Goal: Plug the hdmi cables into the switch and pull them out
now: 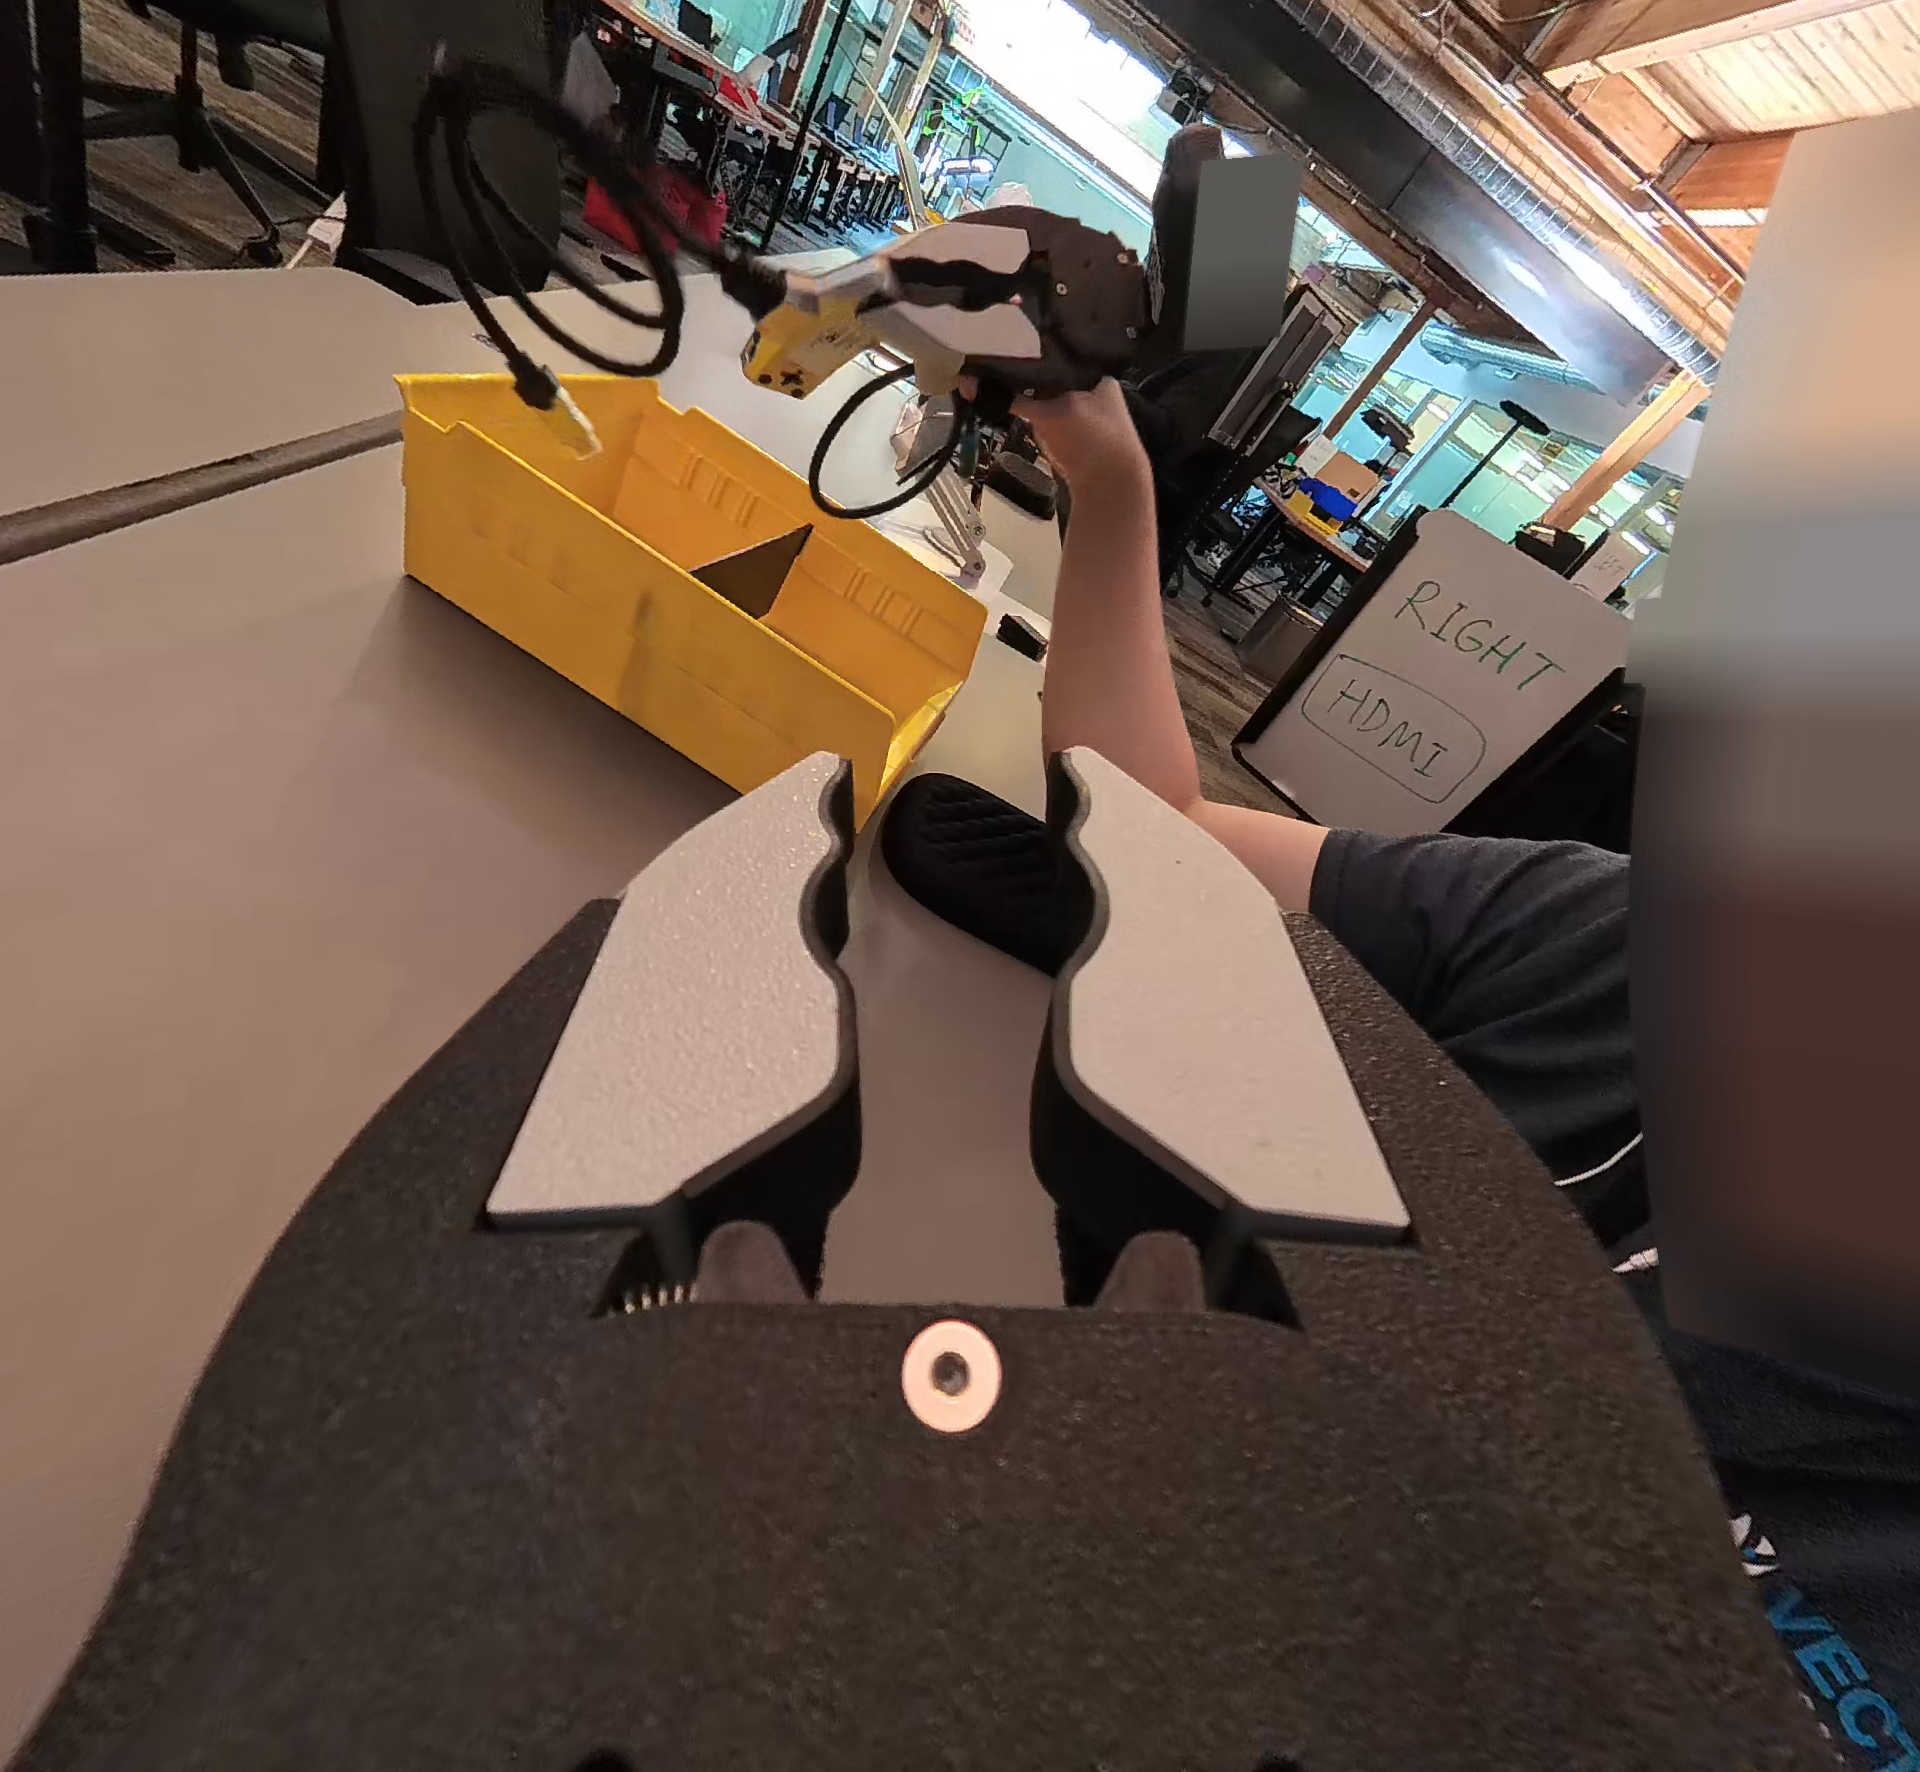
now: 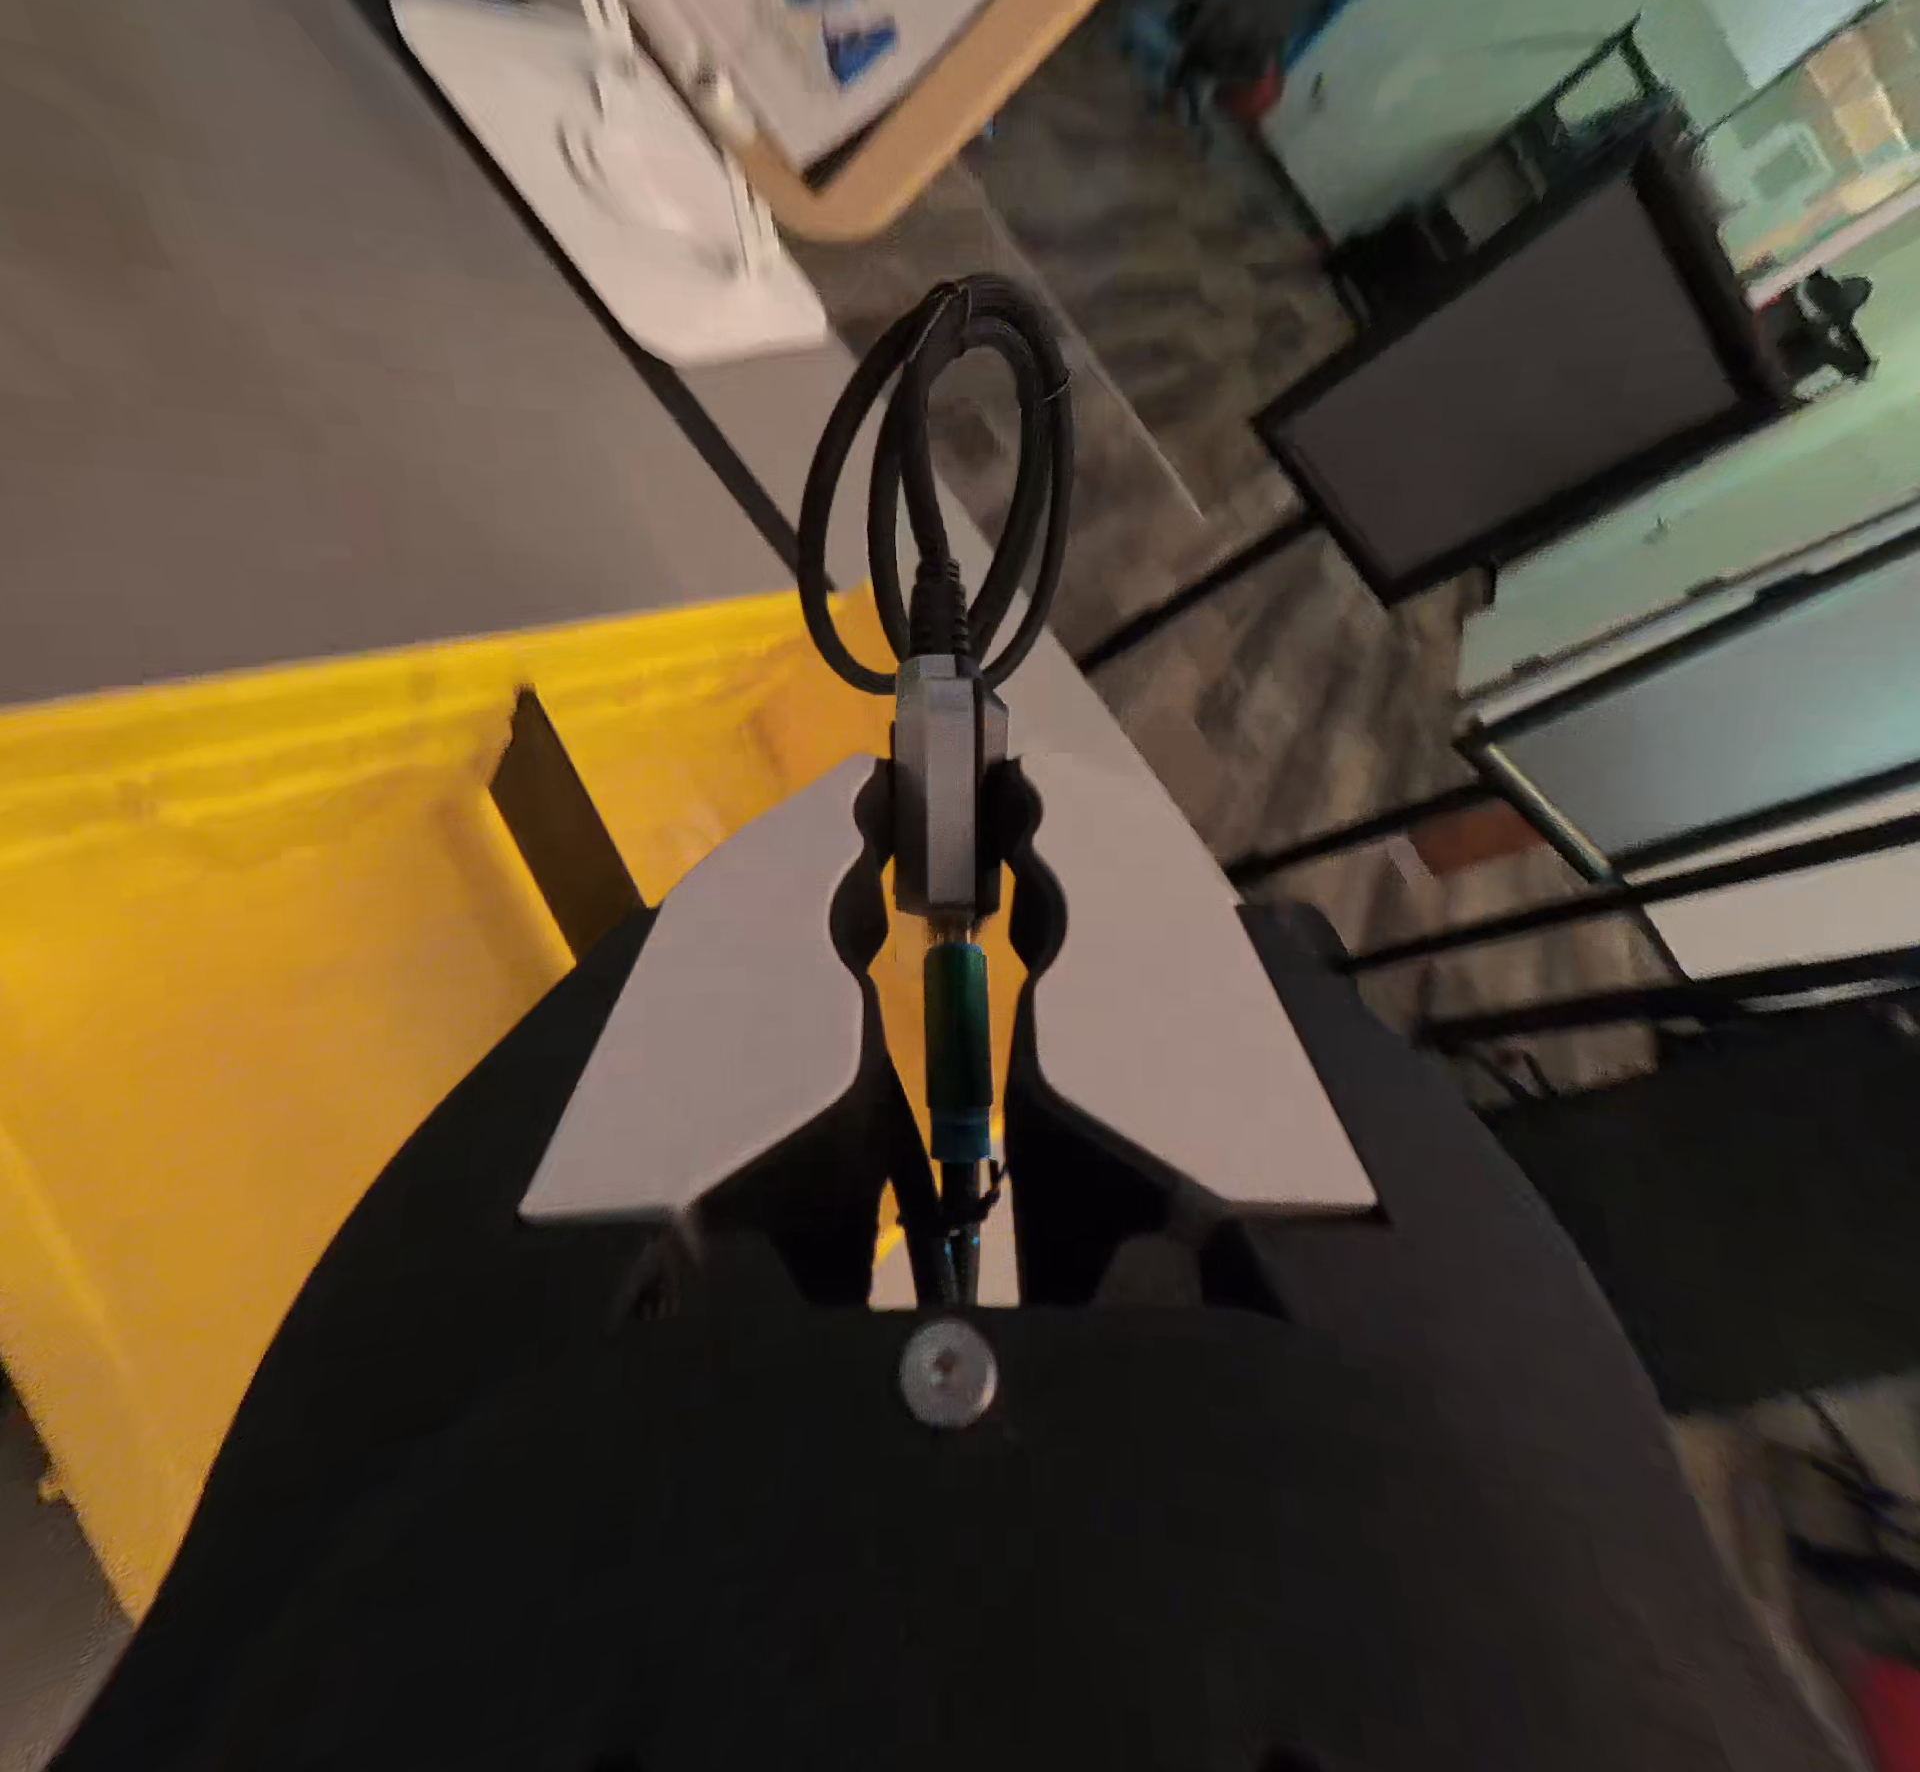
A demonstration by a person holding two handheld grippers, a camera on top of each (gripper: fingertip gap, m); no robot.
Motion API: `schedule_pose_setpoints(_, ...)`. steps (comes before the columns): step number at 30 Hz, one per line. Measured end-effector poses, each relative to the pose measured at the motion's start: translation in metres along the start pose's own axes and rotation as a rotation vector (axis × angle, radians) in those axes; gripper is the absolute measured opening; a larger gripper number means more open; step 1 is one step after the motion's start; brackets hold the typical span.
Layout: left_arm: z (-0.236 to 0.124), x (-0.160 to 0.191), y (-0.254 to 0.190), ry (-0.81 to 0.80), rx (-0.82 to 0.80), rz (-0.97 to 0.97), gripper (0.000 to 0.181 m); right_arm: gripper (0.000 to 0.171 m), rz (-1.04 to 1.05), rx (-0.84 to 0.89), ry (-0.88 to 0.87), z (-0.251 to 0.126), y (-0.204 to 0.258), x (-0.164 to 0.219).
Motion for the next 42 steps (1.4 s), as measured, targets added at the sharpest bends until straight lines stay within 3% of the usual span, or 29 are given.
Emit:
schedule_pose_setpoints(3, 0.001, 0.001, 0.001, 0.007, -0.002, -0.001, 0.035, 0.019, -0.050, -0.049, 0.135, -0.001, 0.010, 0.003)
schedule_pose_setpoints(8, 0.001, 0.001, 0.002, 0.007, 0.012, -0.017, 0.035, 0.019, -0.009, -0.138, 0.157, -0.025, 0.019, 0.002)
schedule_pose_setpoints(13, 0.004, 0.001, 0.005, 0.006, 0.041, -0.052, 0.035, 0.019, -0.025, -0.418, 0.236, -0.022, 0.005, 0.000)
schedule_pose_setpoints(20, 0.013, 0.007, 0.002, 0.044, 0.043, -0.037, 0.034, 0.019, -0.120, -0.683, 0.623, 0.033, -0.015, 0.011)
schedule_pose_setpoints(24, 0.015, 0.009, 0.003, 0.051, 0.047, -0.040, 0.034, 0.019, -0.167, -0.747, 0.611, 0.079, -0.007, 0.018)
schedule_pose_setpoints(32, 0.022, 0.015, 0.004, 0.084, 0.069, -0.058, 0.034, 0.021, -0.120, -0.757, 0.490, 0.113, 0.016, 0.057)
schedule_pose_setpoints(39, 0.023, 0.016, 0.002, 0.094, 0.075, -0.053, 0.034, 0.027, -0.334, -0.656, 0.654, 0.117, 0.007, 0.061)
schedule_pose_setpoints(42, 0.020, 0.013, 0.000, 0.079, 0.079, -0.049, 0.034, 0.030, -0.366, -0.587, 0.637, 0.111, -0.008, 0.046)
Point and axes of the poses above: each gripper's, where its closed fingertips meet, z out along the fingers, x out of its underside, y = z × x across the jaws, the point moved 4 cm from there along -z, back along the fingers, and after that the axes turned 8 degrees about -z, right-handed, at the moved point
